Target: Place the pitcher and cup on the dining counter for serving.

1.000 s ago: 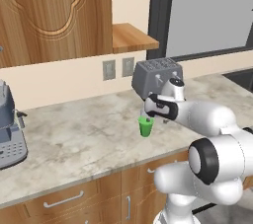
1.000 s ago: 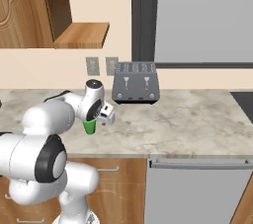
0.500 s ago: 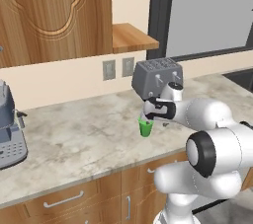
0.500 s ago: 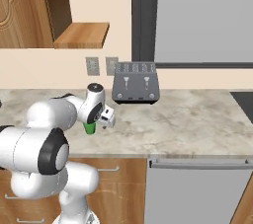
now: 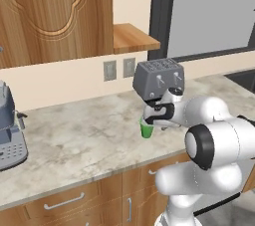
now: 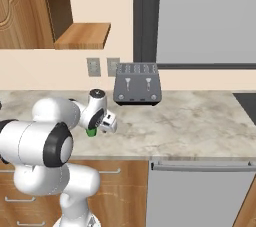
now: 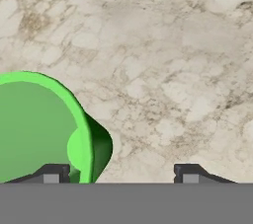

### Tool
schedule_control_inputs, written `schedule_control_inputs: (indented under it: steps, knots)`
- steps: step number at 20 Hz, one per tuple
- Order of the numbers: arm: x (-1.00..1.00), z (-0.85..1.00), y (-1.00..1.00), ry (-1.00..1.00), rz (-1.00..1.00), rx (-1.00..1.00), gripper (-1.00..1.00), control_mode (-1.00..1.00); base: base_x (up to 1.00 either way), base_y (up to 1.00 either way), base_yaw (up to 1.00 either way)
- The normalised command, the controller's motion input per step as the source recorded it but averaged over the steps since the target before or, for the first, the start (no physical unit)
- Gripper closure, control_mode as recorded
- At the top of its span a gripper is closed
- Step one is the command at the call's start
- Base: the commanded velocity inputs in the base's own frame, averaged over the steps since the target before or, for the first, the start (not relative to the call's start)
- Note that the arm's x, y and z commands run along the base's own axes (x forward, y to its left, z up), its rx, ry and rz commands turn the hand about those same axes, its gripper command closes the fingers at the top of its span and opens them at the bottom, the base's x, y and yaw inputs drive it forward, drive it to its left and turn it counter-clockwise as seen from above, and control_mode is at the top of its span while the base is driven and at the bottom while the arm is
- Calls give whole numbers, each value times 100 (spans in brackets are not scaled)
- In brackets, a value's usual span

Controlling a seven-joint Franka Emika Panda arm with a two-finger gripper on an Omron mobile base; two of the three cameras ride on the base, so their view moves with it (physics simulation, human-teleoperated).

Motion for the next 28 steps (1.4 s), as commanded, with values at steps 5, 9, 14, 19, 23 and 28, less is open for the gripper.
schedule_control_inputs:
  steps: [5,9,14,19,23,28]
  knots:
    - [0,0,0,0,0,0,100,-100,0,0,0]
    - [0,0,0,0,0,0,100,-100,0,0,0]
    - [0,0,1,0,-1,0,100,-100,0,0,0]
    - [0,24,14,-6,-2,0,100,-100,0,0,0]
    - [-9,74,14,-14,-3,-1,100,-100,0,0,0]
    - [-22,100,0,-16,-6,0,100,-100,0,0,0]
